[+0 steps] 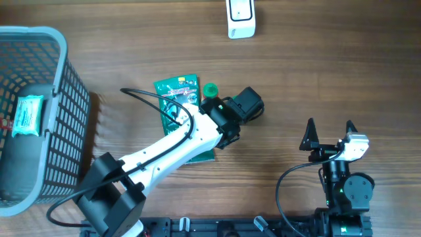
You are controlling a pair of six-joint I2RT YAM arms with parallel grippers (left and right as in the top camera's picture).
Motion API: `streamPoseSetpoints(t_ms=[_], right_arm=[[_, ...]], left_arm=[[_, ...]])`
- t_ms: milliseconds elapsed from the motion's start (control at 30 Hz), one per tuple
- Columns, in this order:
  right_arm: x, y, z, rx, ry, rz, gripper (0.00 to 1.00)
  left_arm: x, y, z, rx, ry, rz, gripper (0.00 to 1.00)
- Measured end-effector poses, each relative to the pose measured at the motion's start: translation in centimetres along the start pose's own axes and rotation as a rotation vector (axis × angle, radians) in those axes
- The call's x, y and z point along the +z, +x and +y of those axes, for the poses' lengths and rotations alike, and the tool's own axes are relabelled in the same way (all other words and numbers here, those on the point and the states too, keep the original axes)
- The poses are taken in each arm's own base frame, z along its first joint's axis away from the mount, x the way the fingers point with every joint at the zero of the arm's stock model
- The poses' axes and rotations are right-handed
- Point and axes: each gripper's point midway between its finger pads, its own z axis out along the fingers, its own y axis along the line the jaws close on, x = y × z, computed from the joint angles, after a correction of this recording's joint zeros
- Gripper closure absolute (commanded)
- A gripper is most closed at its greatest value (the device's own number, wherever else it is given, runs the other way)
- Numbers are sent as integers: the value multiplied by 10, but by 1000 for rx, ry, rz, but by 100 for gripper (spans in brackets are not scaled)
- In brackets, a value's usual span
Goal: Scan the item barcode
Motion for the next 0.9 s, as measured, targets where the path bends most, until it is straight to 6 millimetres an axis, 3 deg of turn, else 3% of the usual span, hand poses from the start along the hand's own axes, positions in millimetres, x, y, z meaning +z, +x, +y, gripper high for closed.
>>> streamPoseSetpoints(t_ms=[100, 233, 267, 367, 400, 467, 500, 600, 667, 800, 900], right_arm=[[0, 0, 0, 0, 0, 0, 0], [0, 0, 0, 0, 0, 0, 0], [0, 0, 0, 0, 0, 0, 0], [0, 0, 0, 0, 0, 0, 0], [0, 0, 0, 0, 0, 0, 0], [0, 0, 0, 0, 0, 0, 0], [0, 0, 0, 0, 0, 0, 0], [0, 0, 0, 0, 0, 0, 0], [0, 0, 0, 0, 0, 0, 0], [0, 0, 0, 0, 0, 0, 0], [0, 0, 0, 0, 0, 0, 0]], left_arm=[[-11, -13, -9, 91, 58, -48, 46], [-60, -55, -33, 251, 229, -173, 32], [-78, -71, -38, 266, 278, -211, 30], [-140, -150, -44, 248, 415, -366, 26], [-166, -191, -37, 161, 465, -434, 25], [-193, -238, -24, 85, 500, -520, 23], [-210, -271, -9, 17, 508, -591, 23], [-251, -339, 45, -152, 489, -779, 22], [-268, -368, 82, -248, 432, -888, 21], [-271, -409, 135, -398, 219, -1032, 12], [-246, -436, 152, -437, 71, -1005, 9]])
